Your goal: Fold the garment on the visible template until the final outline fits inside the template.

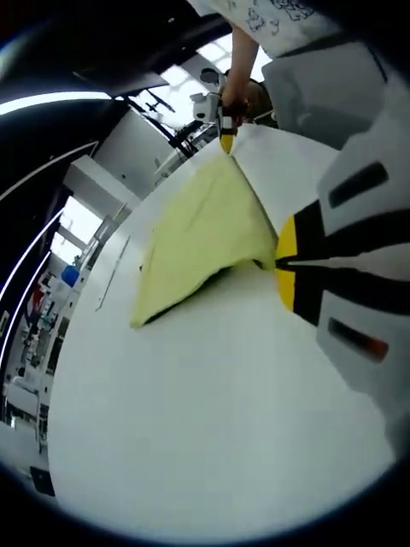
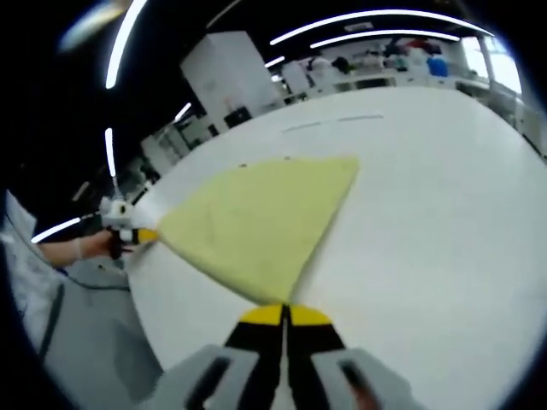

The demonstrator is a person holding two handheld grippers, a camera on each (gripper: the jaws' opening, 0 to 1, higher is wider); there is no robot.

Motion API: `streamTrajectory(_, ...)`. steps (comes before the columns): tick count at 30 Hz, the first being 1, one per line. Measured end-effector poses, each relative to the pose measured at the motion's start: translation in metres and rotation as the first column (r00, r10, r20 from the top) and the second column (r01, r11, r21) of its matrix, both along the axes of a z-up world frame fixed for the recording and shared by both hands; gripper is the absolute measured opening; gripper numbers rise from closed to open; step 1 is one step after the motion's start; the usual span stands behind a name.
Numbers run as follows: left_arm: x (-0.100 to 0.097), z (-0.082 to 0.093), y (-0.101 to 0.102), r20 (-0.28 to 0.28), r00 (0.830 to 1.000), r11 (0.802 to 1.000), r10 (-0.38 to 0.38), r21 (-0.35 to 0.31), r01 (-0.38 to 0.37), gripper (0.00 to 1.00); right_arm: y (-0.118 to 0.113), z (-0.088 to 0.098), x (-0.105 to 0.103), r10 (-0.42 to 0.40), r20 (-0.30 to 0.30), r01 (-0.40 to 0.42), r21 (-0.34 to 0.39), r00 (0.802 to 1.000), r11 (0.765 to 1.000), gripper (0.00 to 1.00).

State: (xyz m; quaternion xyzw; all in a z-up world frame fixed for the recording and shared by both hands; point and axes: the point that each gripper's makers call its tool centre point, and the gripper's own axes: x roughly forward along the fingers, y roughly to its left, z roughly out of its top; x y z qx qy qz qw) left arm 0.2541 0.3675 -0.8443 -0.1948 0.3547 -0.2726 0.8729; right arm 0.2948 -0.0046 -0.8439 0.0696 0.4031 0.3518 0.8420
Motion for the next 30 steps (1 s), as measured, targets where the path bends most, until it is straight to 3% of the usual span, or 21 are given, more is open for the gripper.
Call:
streamTrajectory(3, 0.000, 0.001, -0.001, 0.015, 1.000, 1.000, -0.011, 0.003, 0.011, 0.00, 0.001, 0.004, -0.002, 0.015, 0.004, -0.015, 0.009, 1.000, 1.000, 0.00)
streamTrajectory(5, -0.002, 0.008, 0.001, 0.049, 0.999, 0.999, -0.025, 0.028, 0.023, 0.08, 0.001, 0.013, -0.006, 0.027, 0.013, -0.027, 0.002, 1.000, 1.000, 0.04)
streamTrajectory(9, -0.001, 0.021, 0.014, 0.128, 0.992, 0.991, -0.009, 0.136, -0.008, 0.56, 0.000, 0.037, -0.006, 0.031, 0.115, -0.028, -0.028, 0.993, 0.999, 0.45)
streamTrajectory(11, -0.002, 0.029, 0.015, 0.160, 0.987, 0.986, -0.016, 0.165, -0.011, 0.74, -0.001, 0.047, -0.007, 0.008, 0.144, -0.004, -0.032, 0.989, 0.999, 0.68)
streamTrajectory(13, -0.005, 0.034, 0.011, 0.158, 0.987, 0.985, -0.002, 0.169, -0.025, 0.92, 0.001, 0.054, -0.010, 0.000, 0.167, 0.005, -0.025, 0.986, 1.000, 0.82)
streamTrajectory(14, -0.003, 0.036, 0.015, 0.151, 0.988, 0.981, 0.040, 0.183, -0.067, 0.99, 0.002, 0.056, -0.013, 0.003, 0.167, 0.001, -0.023, 0.986, 1.000, 0.87)
streamTrajectory(15, -0.004, 0.038, 0.016, 0.143, 0.989, 0.981, 0.043, 0.182, -0.069, 0.97, 0.004, 0.058, -0.017, 0.008, 0.171, -0.003, -0.028, 0.985, 1.000, 0.89)
streamTrajectory(17, 0.000, 0.048, 0.012, 0.183, 0.982, 0.987, 0.047, 0.143, -0.074, 0.99, 0.005, 0.058, -0.018, 0.007, 0.195, 0.000, -0.037, 0.981, 0.999, 0.99)
streamTrajectory(24, -0.003, 0.066, -0.008, 0.233, 0.973, 0.987, -0.002, 0.160, -0.036, 0.99, -0.001, 0.045, -0.018, -0.017, 0.202, 0.032, -0.067, 0.979, 0.997, 1.00)
streamTrajectory(30, -0.012, 0.076, -0.024, 0.259, 0.965, 0.984, -0.027, 0.179, -0.021, 0.99, -0.001, 0.049, -0.021, -0.072, 0.206, 0.078, -0.018, 0.976, 0.997, 1.00)
